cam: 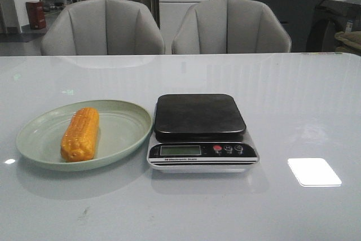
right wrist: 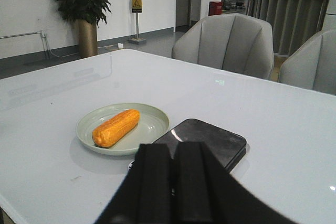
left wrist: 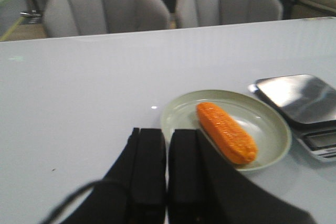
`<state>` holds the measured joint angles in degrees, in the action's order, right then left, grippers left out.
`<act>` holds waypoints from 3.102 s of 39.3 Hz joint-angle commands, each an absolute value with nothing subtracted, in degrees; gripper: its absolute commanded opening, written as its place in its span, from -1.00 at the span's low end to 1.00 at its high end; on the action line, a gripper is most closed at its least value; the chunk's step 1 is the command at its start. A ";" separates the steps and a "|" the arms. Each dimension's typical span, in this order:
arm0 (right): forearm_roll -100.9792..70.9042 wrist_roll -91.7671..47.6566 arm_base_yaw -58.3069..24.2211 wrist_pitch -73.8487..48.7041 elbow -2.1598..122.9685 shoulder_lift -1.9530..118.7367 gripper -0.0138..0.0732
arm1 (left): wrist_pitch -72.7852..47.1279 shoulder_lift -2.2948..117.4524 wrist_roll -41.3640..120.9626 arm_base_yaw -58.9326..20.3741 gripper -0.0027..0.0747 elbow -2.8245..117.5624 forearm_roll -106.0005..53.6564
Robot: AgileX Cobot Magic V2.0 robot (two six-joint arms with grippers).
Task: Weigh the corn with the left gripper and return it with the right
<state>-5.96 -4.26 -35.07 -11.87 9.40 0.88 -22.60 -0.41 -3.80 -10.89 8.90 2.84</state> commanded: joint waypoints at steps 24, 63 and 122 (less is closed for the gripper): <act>-5.58 -4.70 -34.70 -7.60 10.76 1.53 -0.36 | -0.33 -1.61 -7.35 -2.73 -0.61 -2.12 3.26; -5.58 -4.70 -34.70 -7.60 10.76 1.53 -0.36 | -0.33 -1.61 -7.35 -4.64 -0.61 -2.12 3.26; -0.70 -2.84 -5.04 1.10 -2.07 -1.64 -0.36 | -0.33 -1.50 -7.35 -4.64 -0.61 -2.12 3.26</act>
<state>-1.48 -3.72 -5.34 -4.78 -1.45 -0.54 -4.90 -0.41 -6.96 -4.18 -0.38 3.27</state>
